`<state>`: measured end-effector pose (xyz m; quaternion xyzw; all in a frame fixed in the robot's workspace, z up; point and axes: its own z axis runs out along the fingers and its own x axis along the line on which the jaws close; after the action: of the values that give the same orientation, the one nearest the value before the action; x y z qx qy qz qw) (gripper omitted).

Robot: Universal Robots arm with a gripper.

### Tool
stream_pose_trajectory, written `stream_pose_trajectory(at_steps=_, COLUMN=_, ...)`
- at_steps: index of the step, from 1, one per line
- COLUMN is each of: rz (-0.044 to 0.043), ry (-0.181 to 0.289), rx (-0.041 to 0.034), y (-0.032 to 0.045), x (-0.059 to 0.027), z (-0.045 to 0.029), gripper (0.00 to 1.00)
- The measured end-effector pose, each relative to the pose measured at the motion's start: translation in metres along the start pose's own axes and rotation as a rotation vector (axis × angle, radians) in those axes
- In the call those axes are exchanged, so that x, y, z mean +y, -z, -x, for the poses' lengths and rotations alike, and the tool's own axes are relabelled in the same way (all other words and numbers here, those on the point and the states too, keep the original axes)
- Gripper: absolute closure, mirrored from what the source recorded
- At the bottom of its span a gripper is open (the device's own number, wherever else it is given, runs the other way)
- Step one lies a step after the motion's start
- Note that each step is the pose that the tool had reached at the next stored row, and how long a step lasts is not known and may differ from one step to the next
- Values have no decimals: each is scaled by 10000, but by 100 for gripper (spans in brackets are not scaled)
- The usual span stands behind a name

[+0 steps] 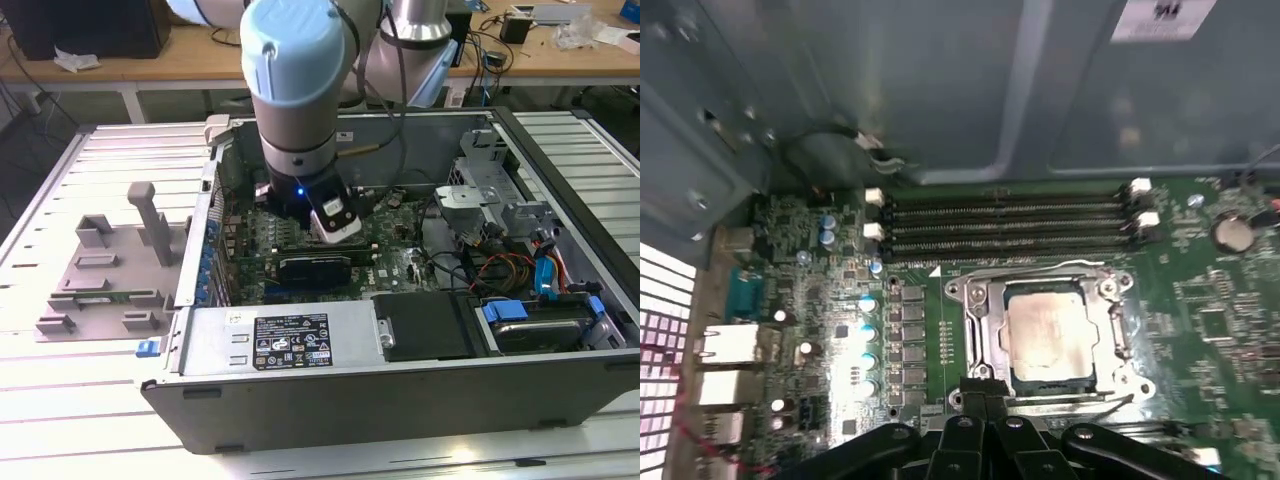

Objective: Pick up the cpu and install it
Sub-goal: 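Install the second cpu locking lever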

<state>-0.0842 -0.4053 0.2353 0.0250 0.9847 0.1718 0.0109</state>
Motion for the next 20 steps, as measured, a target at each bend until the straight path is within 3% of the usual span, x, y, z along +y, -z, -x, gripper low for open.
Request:
stream_pose_trajectory(at_steps=4, rz=-59, ry=0, rx=-3, y=208, x=75, z=5, gripper=89)
stream_pose_trajectory(at_steps=5, rz=-238, ry=-12, rx=-4, y=267, x=98, z=17, gripper=89)
stream_pose_trajectory(at_steps=6, rz=-449, ry=-36, rx=27, y=279, x=103, z=37, gripper=89)
stream_pose_trajectory(at_steps=9, rz=-936, ry=-94, rx=104, y=290, x=110, z=91, gripper=89)
stream_pose_trajectory(at_steps=10, rz=-1054, ry=-108, rx=125, y=290, x=111, z=109, gripper=89)
stream_pose_trajectory(at_steps=11, rz=-1243, ry=-135, rx=166, y=289, x=113, z=145, gripper=89)
stream_pose_trajectory(at_steps=13, rz=-1498, ry=-165, rx=249, y=287, x=116, z=220, gripper=89)
stream_pose_trajectory(at_steps=15, rz=-1588, ry=-182, rx=312, y=281, x=120, z=278, gripper=89)
stream_pose_trajectory(at_steps=17, rz=-1620, ry=-210, rx=407, y=259, x=118, z=366, gripper=89)
stream_pose_trajectory(at_steps=18, rz=-1627, ry=-226, rx=474, y=227, x=112, z=415, gripper=89)
stream_pose_trajectory(at_steps=20, rz=-1632, ry=-249, rx=555, y=94, x=132, z=414, gripper=89)
